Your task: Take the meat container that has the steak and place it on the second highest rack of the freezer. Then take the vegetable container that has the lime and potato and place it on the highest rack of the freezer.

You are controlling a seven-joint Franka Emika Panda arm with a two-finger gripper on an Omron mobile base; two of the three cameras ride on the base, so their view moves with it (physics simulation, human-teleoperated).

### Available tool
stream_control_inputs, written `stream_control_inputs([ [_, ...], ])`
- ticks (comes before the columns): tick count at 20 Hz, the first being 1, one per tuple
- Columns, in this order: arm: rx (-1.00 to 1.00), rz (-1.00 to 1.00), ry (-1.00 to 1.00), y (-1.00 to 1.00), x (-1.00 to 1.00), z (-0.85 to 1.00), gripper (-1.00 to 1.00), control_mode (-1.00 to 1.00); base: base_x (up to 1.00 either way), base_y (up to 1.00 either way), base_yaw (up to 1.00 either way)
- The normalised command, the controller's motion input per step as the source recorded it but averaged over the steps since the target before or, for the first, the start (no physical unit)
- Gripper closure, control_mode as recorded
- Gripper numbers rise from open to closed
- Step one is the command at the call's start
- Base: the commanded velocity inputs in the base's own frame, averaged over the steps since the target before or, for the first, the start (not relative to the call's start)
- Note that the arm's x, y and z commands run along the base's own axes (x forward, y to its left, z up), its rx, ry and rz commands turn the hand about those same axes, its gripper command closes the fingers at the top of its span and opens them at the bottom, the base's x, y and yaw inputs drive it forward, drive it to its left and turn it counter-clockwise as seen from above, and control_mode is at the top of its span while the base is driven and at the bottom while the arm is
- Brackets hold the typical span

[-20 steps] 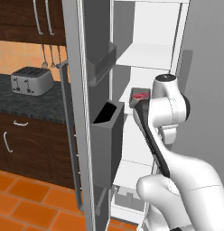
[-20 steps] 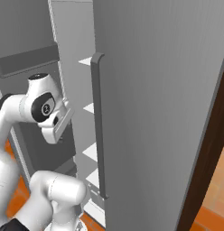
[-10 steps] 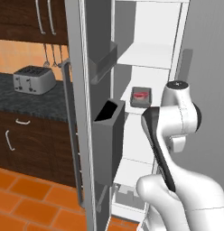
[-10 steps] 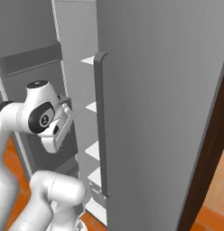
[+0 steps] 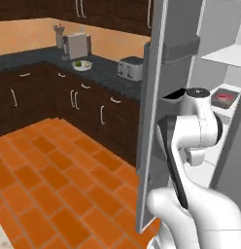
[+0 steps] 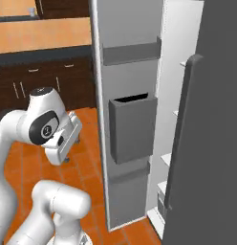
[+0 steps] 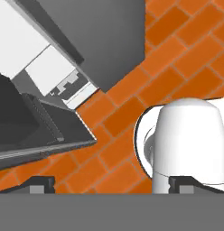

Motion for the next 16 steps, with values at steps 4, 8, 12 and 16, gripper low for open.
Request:
stream_control_inputs([
  [4,0.0,0.0,0.0,0.0,0.0,0.0,-1.0,1.0,-0.23,0.2,1.0],
  [8,0.0,0.0,0.0,0.0,0.0,0.0,-1.0,1.0,0.26,0.28,0.72],
  [12,0.0,0.0,0.0,0.0,0.0,0.0,-1.0,1.0,0.98,0.16,0.13],
  [16,0.0,0.0,0.0,0.0,0.0,0.0,-1.0,1.0,1.0,0.2,0.0],
])
